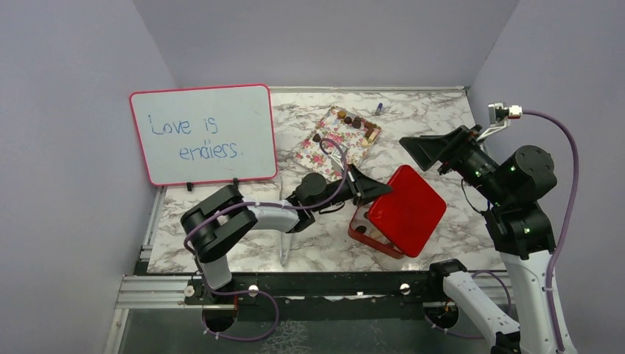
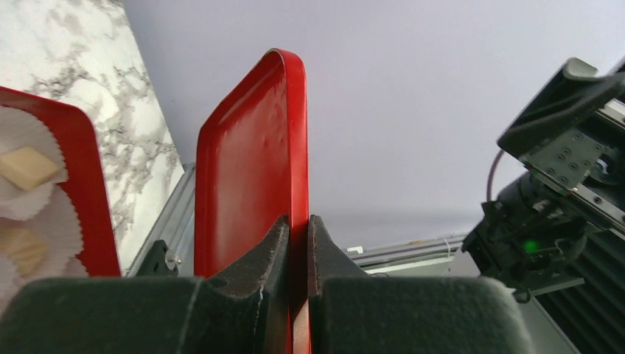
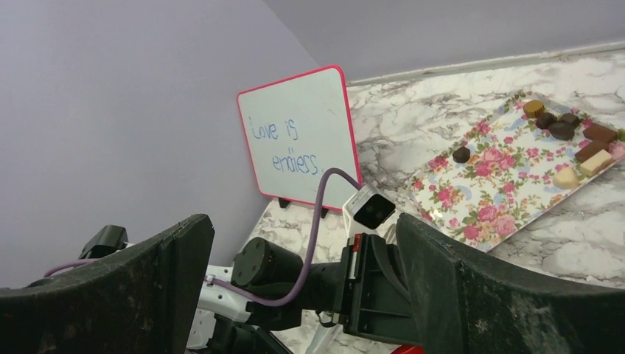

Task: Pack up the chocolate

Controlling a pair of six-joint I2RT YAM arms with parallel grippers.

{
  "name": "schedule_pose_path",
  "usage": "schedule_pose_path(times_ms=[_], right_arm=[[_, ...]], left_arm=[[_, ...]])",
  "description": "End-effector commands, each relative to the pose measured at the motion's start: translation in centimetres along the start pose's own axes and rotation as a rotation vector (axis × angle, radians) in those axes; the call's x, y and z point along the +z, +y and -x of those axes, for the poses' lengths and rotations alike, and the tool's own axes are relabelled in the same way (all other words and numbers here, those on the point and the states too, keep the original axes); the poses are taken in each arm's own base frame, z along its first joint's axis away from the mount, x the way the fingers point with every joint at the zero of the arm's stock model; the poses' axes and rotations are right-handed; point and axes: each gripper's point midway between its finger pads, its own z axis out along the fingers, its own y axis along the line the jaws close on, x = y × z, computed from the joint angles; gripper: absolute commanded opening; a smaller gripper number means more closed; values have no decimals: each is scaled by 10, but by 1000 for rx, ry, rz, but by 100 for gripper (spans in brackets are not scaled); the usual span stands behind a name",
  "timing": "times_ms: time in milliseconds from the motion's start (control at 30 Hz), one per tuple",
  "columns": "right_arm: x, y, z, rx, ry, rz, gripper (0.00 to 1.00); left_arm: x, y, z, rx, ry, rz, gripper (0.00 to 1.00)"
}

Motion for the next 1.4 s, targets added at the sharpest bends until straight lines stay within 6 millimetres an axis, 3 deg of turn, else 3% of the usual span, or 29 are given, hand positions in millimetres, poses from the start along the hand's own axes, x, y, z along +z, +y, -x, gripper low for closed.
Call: schedule_pose_path(times_ms=[0, 333, 633, 867, 1000, 1367], right_arm=[[-5, -6, -3, -17, 7, -39, 100], [-4, -23, -25, 12, 60, -74, 100], [-2, -31, -36, 28, 95, -93, 100], [-4, -47, -52, 37, 141, -150, 100], [-7, -67, -68, 74, 178, -229, 100], [-21, -151, -143, 225, 388, -593, 100]], left_arm=[[0, -6, 7, -15, -51, -135, 0], [-8, 51, 22, 6, -93, -68, 0], [-25, 68, 48, 47, -118, -32, 0], [-31, 88, 54, 76, -92, 4, 15], [-35, 100, 58, 70, -76, 29, 21], [-42, 112, 70, 119, -48, 92, 35]])
